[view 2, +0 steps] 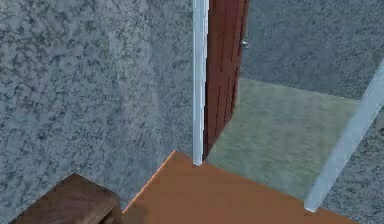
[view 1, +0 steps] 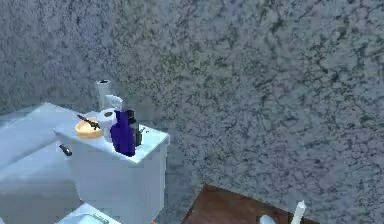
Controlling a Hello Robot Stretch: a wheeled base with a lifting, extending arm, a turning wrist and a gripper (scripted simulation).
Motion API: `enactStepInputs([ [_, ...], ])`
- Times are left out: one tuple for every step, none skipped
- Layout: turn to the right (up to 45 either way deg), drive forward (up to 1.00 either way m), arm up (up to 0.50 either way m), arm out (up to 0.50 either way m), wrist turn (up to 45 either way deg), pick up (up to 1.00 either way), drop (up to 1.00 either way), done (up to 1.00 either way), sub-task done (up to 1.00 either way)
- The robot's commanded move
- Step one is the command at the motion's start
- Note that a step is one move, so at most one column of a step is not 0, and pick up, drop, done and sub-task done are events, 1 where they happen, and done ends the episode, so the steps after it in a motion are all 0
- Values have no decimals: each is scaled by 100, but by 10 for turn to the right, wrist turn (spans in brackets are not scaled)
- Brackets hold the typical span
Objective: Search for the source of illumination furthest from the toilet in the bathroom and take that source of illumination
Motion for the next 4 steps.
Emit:
enactStepInputs([
  [450, 0, 0, 0, 0, 0, 0, 0, 0],
  [450, 0, 0, 0, 0, 0, 0, 0, 0],
  [240, 0, 0, 0, 0, 0, 0, 0, 0],
  [0, 15, 0, 0, 0, 0, 0, 0, 0],
])
